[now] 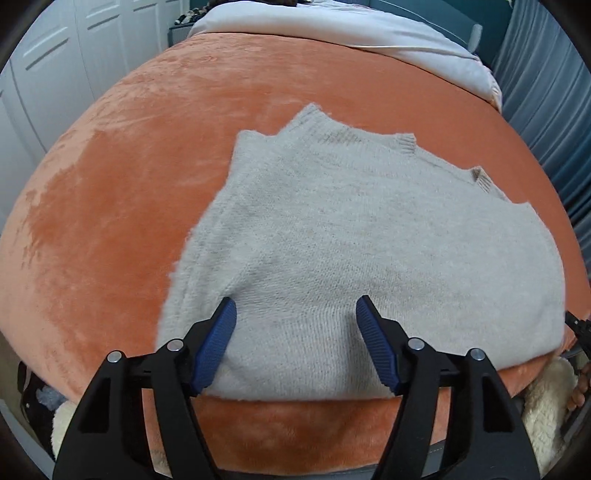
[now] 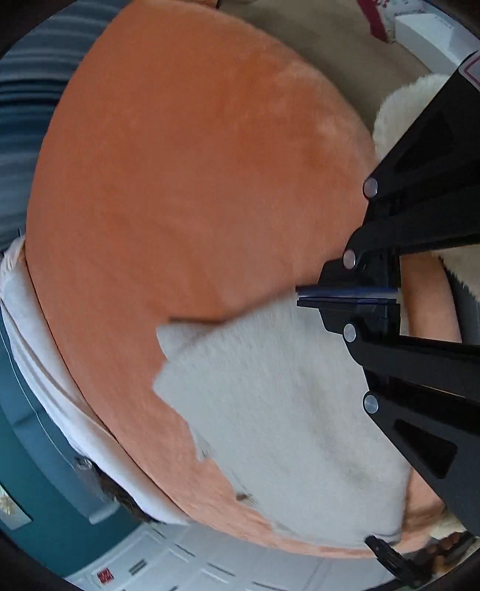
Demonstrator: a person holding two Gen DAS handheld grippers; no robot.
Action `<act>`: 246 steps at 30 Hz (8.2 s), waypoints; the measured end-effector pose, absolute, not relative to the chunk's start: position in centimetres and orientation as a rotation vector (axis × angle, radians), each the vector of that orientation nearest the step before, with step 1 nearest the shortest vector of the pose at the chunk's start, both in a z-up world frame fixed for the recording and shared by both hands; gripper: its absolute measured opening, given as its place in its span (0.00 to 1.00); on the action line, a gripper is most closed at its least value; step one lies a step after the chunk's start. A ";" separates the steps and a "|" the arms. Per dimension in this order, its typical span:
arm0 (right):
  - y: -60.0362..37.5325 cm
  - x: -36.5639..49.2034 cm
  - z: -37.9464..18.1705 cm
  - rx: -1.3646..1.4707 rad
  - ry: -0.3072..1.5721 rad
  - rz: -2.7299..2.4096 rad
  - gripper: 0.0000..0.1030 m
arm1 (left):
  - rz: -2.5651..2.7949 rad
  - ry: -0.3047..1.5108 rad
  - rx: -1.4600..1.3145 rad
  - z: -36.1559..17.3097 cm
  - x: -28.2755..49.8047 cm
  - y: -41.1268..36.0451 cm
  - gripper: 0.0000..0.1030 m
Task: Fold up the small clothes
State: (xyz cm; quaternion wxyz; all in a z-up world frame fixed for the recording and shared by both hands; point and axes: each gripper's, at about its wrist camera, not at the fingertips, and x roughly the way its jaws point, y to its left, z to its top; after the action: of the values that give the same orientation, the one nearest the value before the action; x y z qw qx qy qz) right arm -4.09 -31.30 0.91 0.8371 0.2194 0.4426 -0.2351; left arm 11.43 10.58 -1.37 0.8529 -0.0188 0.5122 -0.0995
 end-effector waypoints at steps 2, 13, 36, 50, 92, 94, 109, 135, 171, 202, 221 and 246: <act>-29.1 -3.1 2.5 0.452 0.898 -0.408 0.11 | -0.232 1.040 -0.078 0.3 10.9 9.1 0.70; -20.9 9.8 -0.9 0.210 1.038 -0.169 0.04 | -0.234 1.110 0.021 -2.3 14.5 2.3 0.77; -32.3 13.0 -0.1 0.313 0.995 -0.249 0.07 | -0.119 1.163 0.006 -4.9 26.9 7.0 0.83; -29.9 9.7 3.8 0.238 0.892 -0.384 0.21 | -0.117 1.057 -0.005 -1.3 23.1 8.2 0.89; -17.7 3.1 0.4 0.522 0.963 0.005 0.19 | -0.625 0.772 -0.207 13.0 6.9 -5.7 0.19; -21.7 0.0 1.8 0.517 0.925 -0.079 0.20 | -0.700 0.802 -0.134 12.0 5.7 -10.0 0.20; -29.1 -6.5 3.9 0.654 0.860 -0.109 0.63 | -0.560 0.944 0.286 1.5 0.0 -11.4 0.89; -30.4 -2.4 -0.8 0.574 1.029 -0.179 0.21 | -0.470 1.155 0.192 -4.3 4.0 -8.3 0.17; -31.3 -2.7 2.1 0.458 1.007 -0.274 0.25 | -0.456 1.147 0.208 -1.4 4.5 -11.4 0.50; -24.9 2.6 5.5 0.439 0.980 -0.121 0.17 | -0.450 1.060 0.118 3.5 4.8 -9.3 0.73; -33.6 8.3 -0.6 0.377 1.054 -0.197 0.11 | -0.392 1.077 0.273 -0.2 6.7 -16.3 0.83; -29.9 -5.5 -1.2 0.518 1.077 -0.218 0.13 | -0.372 1.204 0.144 -3.3 5.5 -12.3 0.86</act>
State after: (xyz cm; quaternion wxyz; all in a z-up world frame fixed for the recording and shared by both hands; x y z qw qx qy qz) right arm -5.53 -29.92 -1.20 0.8213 0.2434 0.5058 -0.1022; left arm 5.50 -12.26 -3.31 0.8055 0.0672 0.5626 -0.1737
